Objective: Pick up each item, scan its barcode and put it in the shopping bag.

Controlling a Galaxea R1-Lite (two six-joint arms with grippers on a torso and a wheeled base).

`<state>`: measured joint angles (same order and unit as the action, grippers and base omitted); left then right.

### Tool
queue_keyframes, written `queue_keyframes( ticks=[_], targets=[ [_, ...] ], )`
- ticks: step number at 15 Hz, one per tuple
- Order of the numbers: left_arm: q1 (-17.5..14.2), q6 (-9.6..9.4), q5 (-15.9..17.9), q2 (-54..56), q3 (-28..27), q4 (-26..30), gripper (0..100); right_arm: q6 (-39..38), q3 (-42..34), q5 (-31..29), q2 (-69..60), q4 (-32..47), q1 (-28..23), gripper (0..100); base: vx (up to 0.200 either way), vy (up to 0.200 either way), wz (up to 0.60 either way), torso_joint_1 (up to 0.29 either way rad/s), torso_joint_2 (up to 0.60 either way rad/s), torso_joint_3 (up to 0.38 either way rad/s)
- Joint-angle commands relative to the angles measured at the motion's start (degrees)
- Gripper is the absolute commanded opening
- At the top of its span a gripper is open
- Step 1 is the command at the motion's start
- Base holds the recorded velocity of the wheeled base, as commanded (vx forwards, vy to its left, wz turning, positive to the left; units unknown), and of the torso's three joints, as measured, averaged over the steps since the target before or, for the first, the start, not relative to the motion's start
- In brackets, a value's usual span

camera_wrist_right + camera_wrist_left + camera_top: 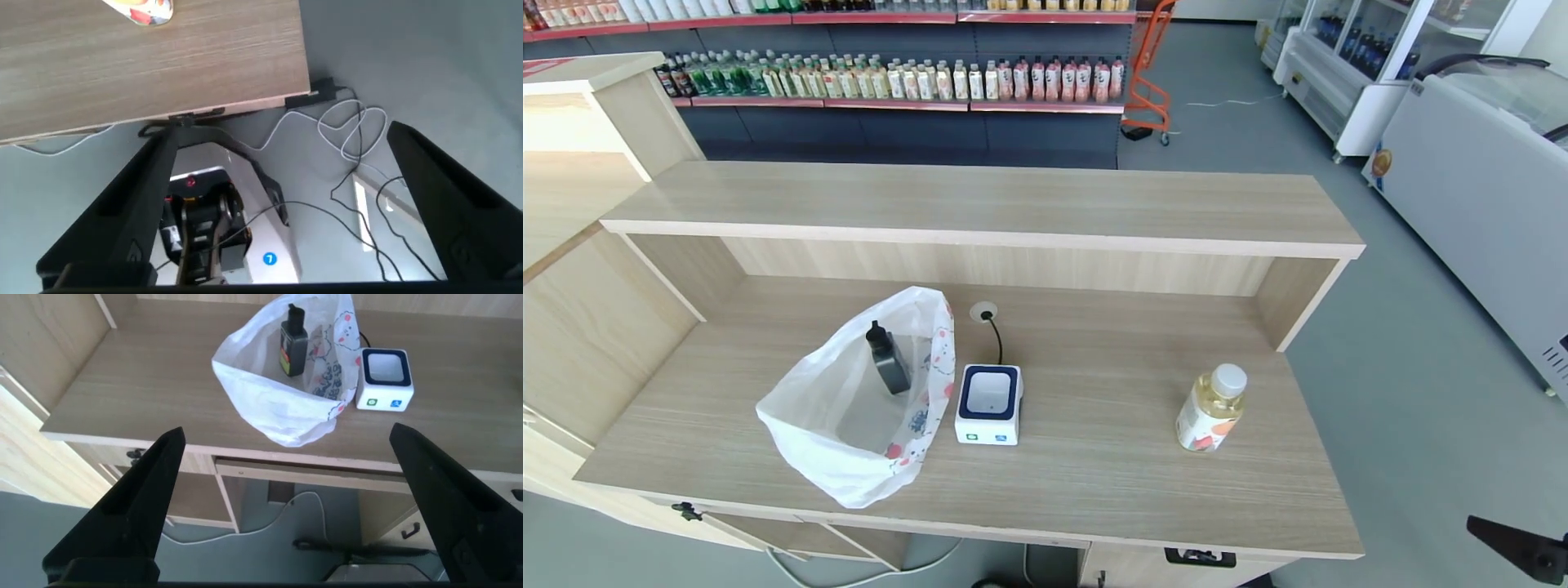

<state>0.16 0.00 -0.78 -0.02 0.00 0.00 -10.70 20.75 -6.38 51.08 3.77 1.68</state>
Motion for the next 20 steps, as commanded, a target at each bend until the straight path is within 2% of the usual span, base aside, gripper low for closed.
queue_keyframes(
  ticks=[1,3,5,7,15,20],
  targets=[
    [0.02,0.00,-0.01,0.02,0.00,0.00,100,0.07,-1.41,0.05,17.48,-6.05,4.91,100,0.000,0.000,0.00,0.000,0.00,0.000],
    [0.02,0.00,-0.01,0.02,0.00,0.00,100,0.07,-1.41,-0.04,22.75,-10.45,7.81,100,0.000,0.000,0.00,0.000,0.00,0.000],
    [0.02,0.00,-0.01,0.02,0.00,0.00,100,0.16,-3.26,-0.04,31.89,-24.86,12.64,100,0.000,0.000,0.00,0.000,0.00,0.000],
    [0.02,0.00,-0.01,0.02,0.00,0.00,100,0.24,-3.43,-0.22,38.13,-32.16,14.67,100,0.000,0.000,0.00,0.000,0.00,0.000],
    [0.02,0.00,-0.01,0.02,0.00,0.00,100,7.36,-3.35,-0.22,56.85,-59.23,14.75,100,0.000,0.000,0.00,0.000,0.00,0.000],
    [0.02,0.00,-0.01,0.02,0.00,0.00,100,12.02,-1.50,-0.13,63.88,-68.89,14.75,100,0.000,0.000,0.00,0.000,0.00,0.000]
  ],
)
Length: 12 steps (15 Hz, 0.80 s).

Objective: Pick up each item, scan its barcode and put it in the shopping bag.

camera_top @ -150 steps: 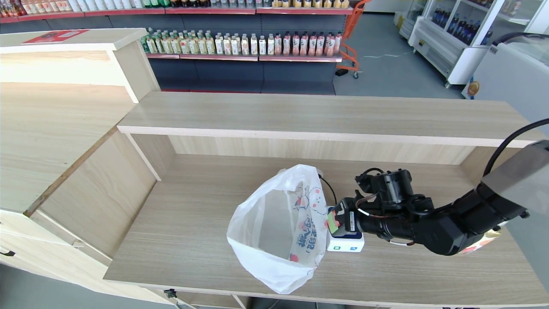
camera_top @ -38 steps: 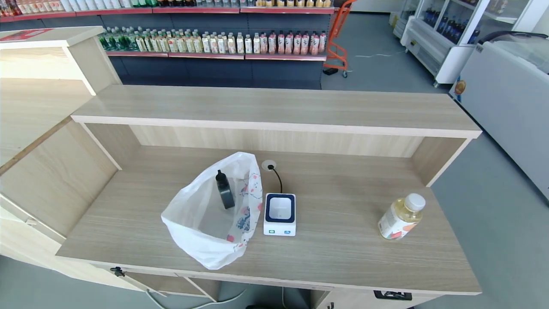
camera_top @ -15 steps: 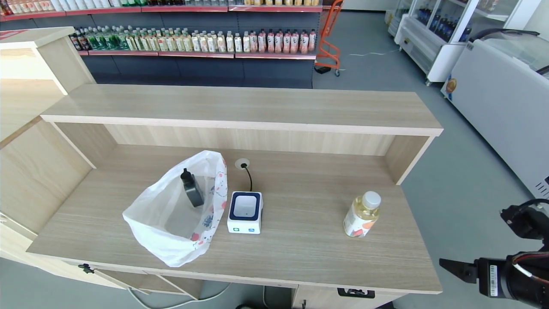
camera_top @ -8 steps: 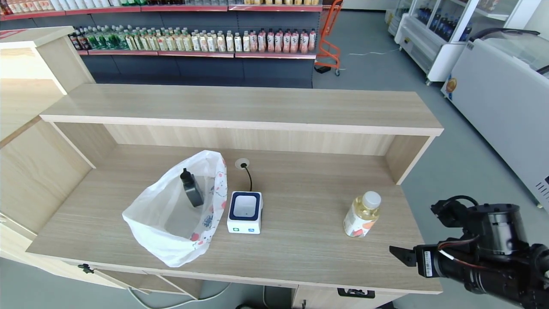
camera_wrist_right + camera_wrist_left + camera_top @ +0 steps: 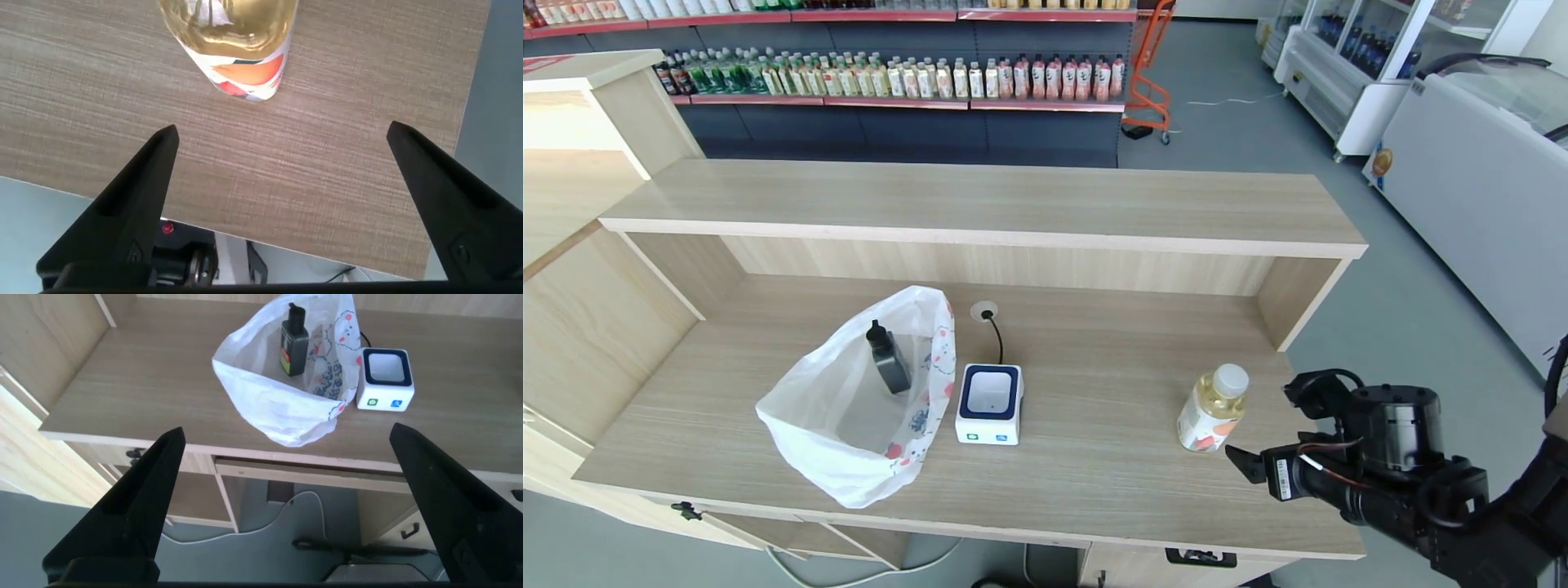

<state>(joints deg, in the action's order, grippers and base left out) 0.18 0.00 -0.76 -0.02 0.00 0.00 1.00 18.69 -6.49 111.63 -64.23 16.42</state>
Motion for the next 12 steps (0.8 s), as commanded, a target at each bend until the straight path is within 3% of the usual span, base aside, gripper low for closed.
queue_keyframes(
  ticks=[1,12],
  targets=[
    [-0.01,0.00,-0.04,0.02,0.00,0.00,100,0.67,1.26,0.07,4.47,-2.13,0.10,100,0.000,0.000,0.00,0.000,0.00,0.000],
    [-0.01,0.00,-0.04,0.02,0.00,0.00,100,4.10,9.61,0.60,13.70,-10.30,2.21,100,0.000,0.000,0.00,0.000,0.00,0.000]
  ],
)
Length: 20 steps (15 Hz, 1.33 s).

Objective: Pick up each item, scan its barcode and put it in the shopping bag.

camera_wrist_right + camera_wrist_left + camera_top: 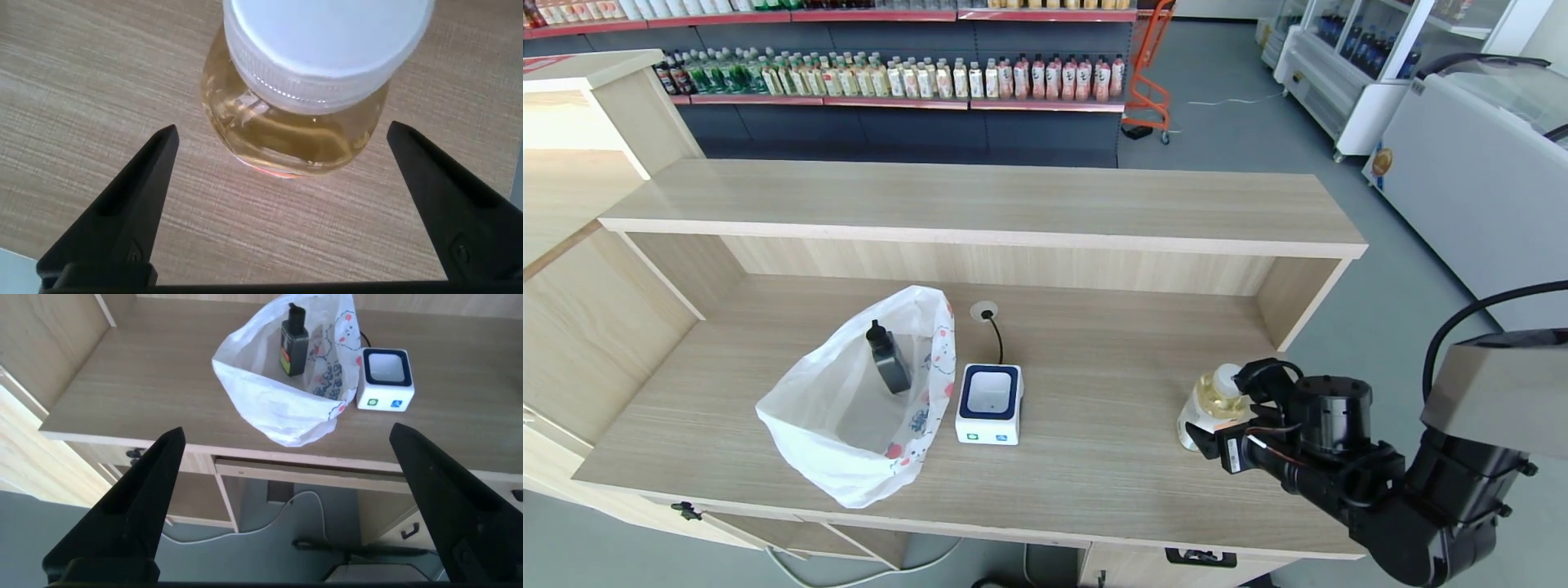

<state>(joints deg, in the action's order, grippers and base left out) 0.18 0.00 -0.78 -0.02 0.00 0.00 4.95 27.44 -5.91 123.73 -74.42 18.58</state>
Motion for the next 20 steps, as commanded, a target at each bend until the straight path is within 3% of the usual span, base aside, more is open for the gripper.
queue_keyframes(
  ticks=[1,14,15,20],
  targets=[
    [-0.01,0.00,-0.01,0.02,0.00,0.00,100,0.76,1.83,0.02,2.39,-0.20,0.05,100,0.000,0.000,0.00,0.000,0.00,0.000],
    [-0.01,0.00,-0.01,0.02,0.00,0.00,100,1.12,13.96,1.25,9.86,-0.72,1.28,100,0.000,0.000,0.00,0.000,0.00,0.000],
    [-0.01,0.00,-0.01,0.02,0.00,0.00,100,1.29,14.57,1.25,9.95,-0.90,1.46,0,0.000,0.000,0.00,0.000,0.00,0.000],
    [-0.01,0.00,-0.01,0.02,0.00,0.00,100,1.47,14.39,3.45,8.37,-1.95,0.85,0,0.000,0.000,0.00,0.000,0.00,0.000]
  ],
)
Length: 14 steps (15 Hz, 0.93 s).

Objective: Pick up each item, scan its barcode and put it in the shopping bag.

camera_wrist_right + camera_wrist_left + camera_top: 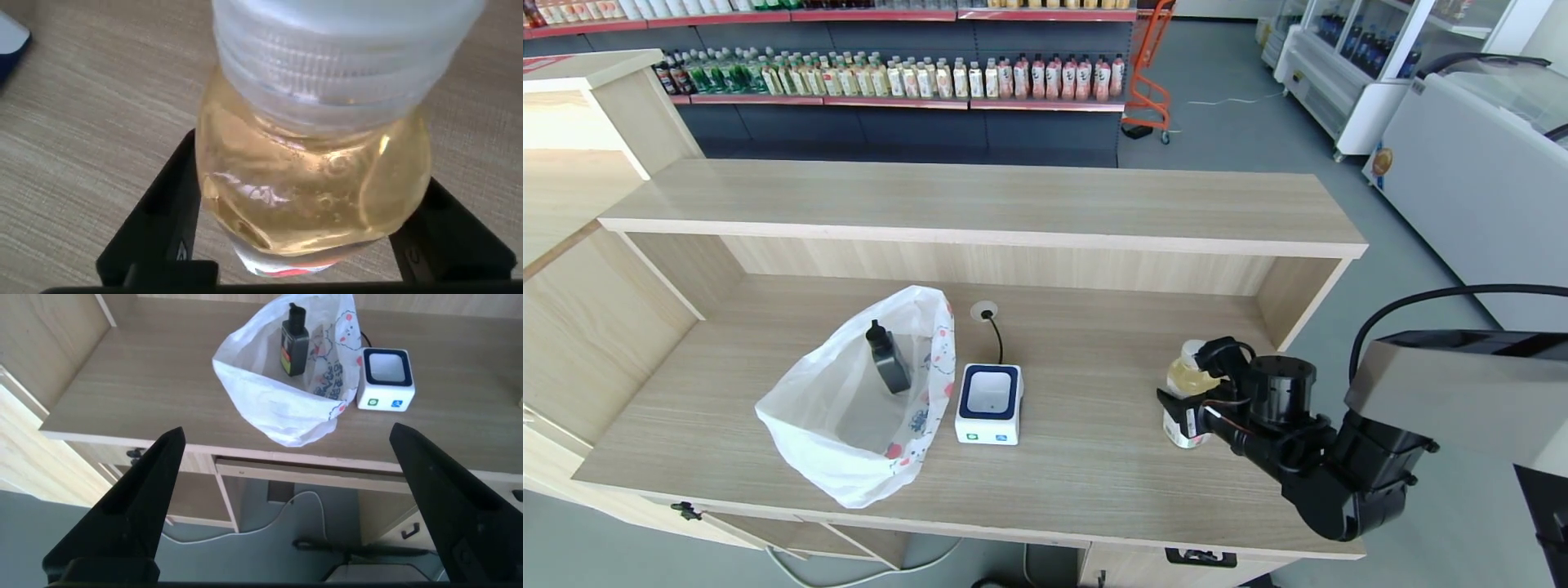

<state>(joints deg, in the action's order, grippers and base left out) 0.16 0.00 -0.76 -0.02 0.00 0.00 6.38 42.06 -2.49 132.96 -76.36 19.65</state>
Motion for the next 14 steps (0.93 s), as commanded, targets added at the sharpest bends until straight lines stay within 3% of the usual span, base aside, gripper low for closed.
queue_keyframes(
  ticks=[1,14],
  targets=[
    [0.02,0.00,-0.04,0.02,0.00,0.00,100,0.04,-0.49,0.03,-0.86,-0.02,-0.32,0,0.000,0.000,0.00,0.000,0.00,0.000],
    [0.02,0.00,-0.04,0.02,0.00,0.00,100,0.92,-9.54,-0.06,2.13,-5.20,-0.40,0,0.000,0.000,0.00,0.000,0.00,0.000]
  ],
)
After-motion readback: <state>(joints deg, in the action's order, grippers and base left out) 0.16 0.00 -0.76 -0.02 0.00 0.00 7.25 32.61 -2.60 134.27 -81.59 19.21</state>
